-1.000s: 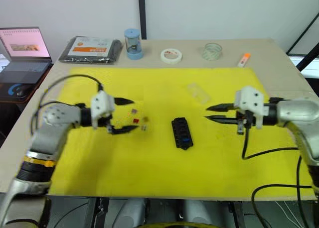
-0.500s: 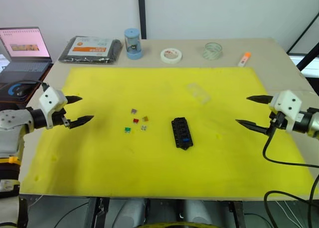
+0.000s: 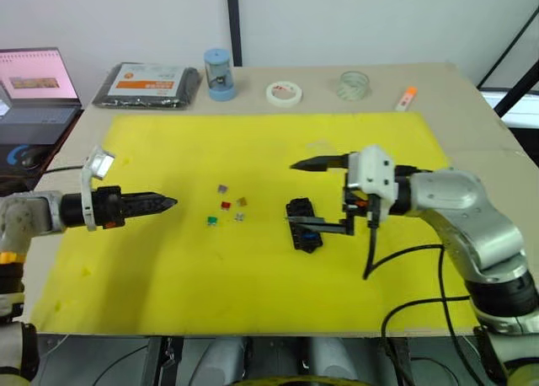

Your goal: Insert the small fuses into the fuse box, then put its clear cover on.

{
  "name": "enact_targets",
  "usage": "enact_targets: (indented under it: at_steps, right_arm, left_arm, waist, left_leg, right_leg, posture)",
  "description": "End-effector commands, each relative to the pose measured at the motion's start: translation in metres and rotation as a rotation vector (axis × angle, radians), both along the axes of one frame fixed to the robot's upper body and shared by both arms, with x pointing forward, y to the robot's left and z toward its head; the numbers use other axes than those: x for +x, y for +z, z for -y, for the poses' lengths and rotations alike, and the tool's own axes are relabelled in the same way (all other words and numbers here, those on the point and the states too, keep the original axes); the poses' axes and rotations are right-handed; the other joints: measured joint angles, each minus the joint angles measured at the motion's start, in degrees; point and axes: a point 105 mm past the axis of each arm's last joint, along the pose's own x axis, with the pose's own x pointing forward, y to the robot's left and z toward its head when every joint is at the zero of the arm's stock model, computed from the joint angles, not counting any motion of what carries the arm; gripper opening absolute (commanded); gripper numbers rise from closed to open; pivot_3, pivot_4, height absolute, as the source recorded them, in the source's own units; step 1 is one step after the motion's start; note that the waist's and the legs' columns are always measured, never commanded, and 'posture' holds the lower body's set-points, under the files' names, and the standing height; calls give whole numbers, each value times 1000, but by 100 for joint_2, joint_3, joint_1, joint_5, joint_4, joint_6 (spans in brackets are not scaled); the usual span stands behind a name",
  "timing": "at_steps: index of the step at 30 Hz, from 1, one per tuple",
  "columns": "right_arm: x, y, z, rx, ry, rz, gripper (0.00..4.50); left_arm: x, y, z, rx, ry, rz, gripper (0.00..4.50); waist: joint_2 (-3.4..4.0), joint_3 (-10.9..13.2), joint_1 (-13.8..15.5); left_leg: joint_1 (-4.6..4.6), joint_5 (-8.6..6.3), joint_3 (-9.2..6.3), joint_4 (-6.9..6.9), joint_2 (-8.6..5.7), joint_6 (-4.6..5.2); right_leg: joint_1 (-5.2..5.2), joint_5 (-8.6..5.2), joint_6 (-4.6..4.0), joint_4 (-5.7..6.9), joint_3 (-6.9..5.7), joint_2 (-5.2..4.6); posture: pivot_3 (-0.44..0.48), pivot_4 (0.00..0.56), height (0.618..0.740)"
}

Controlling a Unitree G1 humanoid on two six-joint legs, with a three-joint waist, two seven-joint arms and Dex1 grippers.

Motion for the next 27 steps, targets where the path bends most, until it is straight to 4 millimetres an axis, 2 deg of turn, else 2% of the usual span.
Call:
enact_targets:
  at_steps: [1,10,18,27]
  right_arm:
    - [0,6,-16,6,34,46,4452]
    - [-2,-1,-24,-36,72,22,4452]
    - [0,-4,-17,-47,42,26,4452]
    - [0,-3,-16,-54,41,29,4452]
  left_arm:
    - [-2,4,14,-162,-15,-202,4500]
    - [8,-36,31,-133,10,-416,4500]
    - [11,-53,34,-88,20,-427,4500]
    - [22,-59,45,-119,40,-402,4500]
  waist:
    - [-2,-1,-7]
    - [-7,-5,-30]
    - [-8,-5,-19]
    - [-7,-7,41]
  left_leg:
    - [0,0,0,0,-2,0]
    - [0,7,3,-1,1,-13]
    - [-2,7,4,-2,-1,-13]
    - [1,7,4,0,-7,-13]
  right_leg:
    - [-1,0,0,1,0,0]
    - [-10,1,-1,12,6,2]
    - [-12,1,-2,11,17,-3]
    - [-6,1,-1,10,17,-7]
  posture:
    - [0,150,740]
    - [0,150,740]
    - [0,150,740]
    - [0,150,740]
